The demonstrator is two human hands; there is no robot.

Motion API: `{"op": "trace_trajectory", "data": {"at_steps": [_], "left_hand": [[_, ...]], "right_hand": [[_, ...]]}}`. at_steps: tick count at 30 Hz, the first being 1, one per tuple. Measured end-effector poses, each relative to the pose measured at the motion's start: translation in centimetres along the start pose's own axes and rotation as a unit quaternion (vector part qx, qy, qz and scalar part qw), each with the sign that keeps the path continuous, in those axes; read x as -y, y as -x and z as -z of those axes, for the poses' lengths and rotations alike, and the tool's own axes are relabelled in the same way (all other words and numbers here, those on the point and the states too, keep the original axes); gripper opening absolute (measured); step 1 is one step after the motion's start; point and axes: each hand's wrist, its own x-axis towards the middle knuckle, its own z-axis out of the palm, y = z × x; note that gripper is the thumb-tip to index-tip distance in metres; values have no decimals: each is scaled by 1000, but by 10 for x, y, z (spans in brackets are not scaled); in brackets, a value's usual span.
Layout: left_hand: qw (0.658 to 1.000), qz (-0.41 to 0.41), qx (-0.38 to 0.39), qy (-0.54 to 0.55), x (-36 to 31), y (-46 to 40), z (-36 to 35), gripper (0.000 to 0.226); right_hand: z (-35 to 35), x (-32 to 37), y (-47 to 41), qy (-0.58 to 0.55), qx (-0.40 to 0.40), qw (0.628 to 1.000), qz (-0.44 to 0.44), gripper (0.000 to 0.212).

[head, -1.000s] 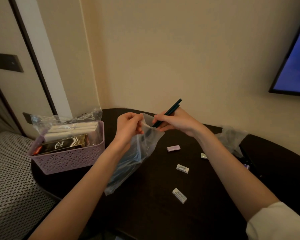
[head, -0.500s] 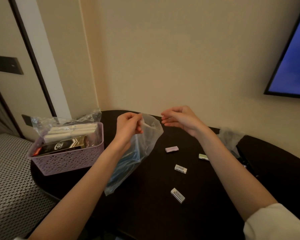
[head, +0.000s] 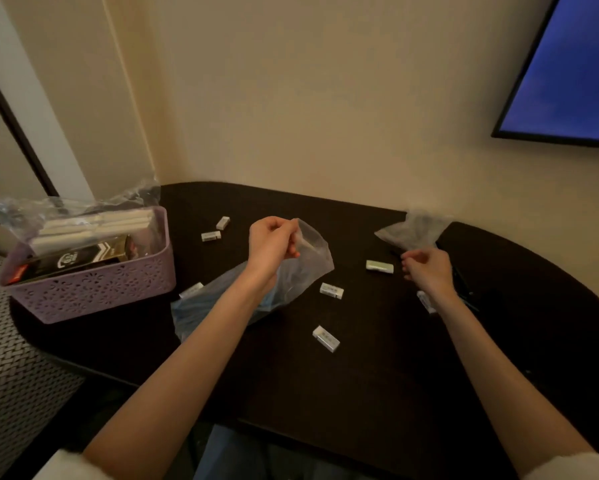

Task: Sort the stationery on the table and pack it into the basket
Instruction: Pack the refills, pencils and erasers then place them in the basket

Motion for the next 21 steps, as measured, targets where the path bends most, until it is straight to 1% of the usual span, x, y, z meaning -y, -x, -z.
{"op": "trace_trajectory", "data": {"at_steps": [2,6,9,10,12,14,16,18,21], "left_hand": [[1000,0,11,-9,8,4,-12,16],[999,2,47,-13,19,12,-34,15],[998,0,59,-18,25,17,-50,13],[998,-5,63,-23,26,18,-54,13],[997,-15,71,-32,29,21,-61,13],[996,-18,78,-36,31,25,-66,14],[996,-18,84,-39,32,28,-70,15],[995,-23,88,-38,33,30,-72,15],[995,-22,88,-39,34,31,-73,14]], "right_hand": [[14,-17,6,42,-25,999,-5,15],[38,-44,19,121,-71,990,13,19],[54,-61,26,217,-130,967,22,27],[60,-65,28,261,-147,954,13,32],[71,-72,34,336,-165,927,-37,41],[81,-79,41,373,-167,909,-87,52],[89,-86,43,385,-165,900,-119,59],[92,-92,42,384,-161,899,-136,55],[95,-96,38,380,-143,905,-125,41]]}}
